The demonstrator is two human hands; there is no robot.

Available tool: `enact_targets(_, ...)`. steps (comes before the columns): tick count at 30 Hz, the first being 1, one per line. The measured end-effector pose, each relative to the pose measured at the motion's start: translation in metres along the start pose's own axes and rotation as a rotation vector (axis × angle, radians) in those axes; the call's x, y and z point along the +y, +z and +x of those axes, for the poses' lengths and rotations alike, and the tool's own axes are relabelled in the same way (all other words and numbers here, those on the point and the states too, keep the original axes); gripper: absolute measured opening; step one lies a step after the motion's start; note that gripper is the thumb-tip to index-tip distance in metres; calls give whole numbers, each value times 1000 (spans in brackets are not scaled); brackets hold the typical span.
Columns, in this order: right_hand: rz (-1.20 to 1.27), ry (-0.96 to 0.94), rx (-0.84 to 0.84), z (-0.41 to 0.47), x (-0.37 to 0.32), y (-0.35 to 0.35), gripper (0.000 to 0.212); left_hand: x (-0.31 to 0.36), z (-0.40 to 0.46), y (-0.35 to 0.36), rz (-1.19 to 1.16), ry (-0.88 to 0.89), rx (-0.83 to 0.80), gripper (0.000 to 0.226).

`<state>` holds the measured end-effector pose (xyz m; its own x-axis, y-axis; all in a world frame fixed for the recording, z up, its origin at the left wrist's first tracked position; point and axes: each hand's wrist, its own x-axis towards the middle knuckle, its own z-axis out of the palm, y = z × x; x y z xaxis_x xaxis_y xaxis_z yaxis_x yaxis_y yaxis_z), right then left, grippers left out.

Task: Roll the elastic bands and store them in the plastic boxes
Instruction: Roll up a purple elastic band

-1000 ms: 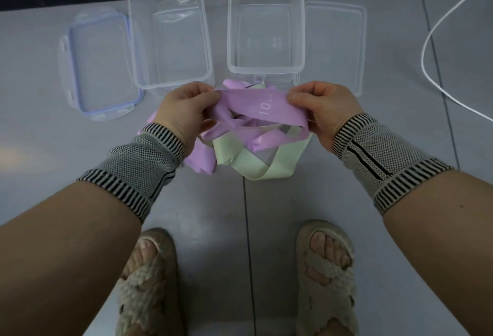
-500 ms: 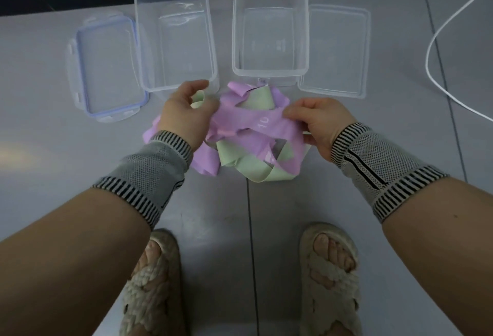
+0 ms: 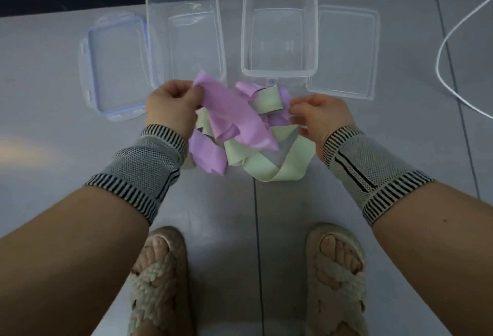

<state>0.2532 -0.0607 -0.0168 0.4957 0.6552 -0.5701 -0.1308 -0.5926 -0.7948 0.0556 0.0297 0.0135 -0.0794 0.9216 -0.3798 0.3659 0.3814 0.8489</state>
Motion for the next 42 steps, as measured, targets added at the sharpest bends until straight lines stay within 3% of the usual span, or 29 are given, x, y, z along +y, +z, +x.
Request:
enact_targets(5, -226, 5, -31, -6, 32, 14, 18, -30, 13, -25, -30, -160, 193, 8)
enact_targets(11, -519, -150, -134, -16, 41, 40, 4, -49, 14, -45, -176, -261, 242, 13)
enact_targets(14, -818, -235, -265, -16, 52, 53, 48, -50, 15, -48, -197, -264, 220, 12)
enact_targets(16, -972, -300, -268, -16, 58, 57, 58, -50, 16, -50, -209, -251, 207, 13)
enact_targets(19, -1037, -346, -121, -10, 59, 59, 34, -48, 16, -54, -210, -227, 208, 13)
enact_targets(21, -773, -252, -3, -6, 49, 57, 19, -49, 18, -60, -209, -208, 227, 13)
enact_targets(23, -277, -73, 30, -6, 30, 53, 9, -51, 19, -64, -208, -194, 243, 11)
enact_targets(26, 378, 121, -116, -14, -6, 43, 15, -51, 17, -63, -195, -167, 255, 10)
enact_targets(28, 521, 137, -202, -15, -21, 34, 10, -49, 16, -60, -175, -148, 255, 10)
enact_targets(30, 399, 81, -150, -11, -23, 23, 9, -47, 17, -59, -129, -140, 282, 11)
enact_targets(34, -77, -64, 23, 2, 1, 5, 16, -50, 17, -52, 12, -126, 270, 8)
enact_targets(36, -211, -84, 95, 4, 21, -3, 5, -56, 11, -43, 114, -125, 208, 11)
enact_targets(39, -374, -55, 207, 3, 45, -13, 19, -65, 7, -33, 179, -171, 174, 18)
enact_targets(42, -492, -75, 245, 0, 54, -14, 18, -69, 10, -30, 183, -210, 177, 20)
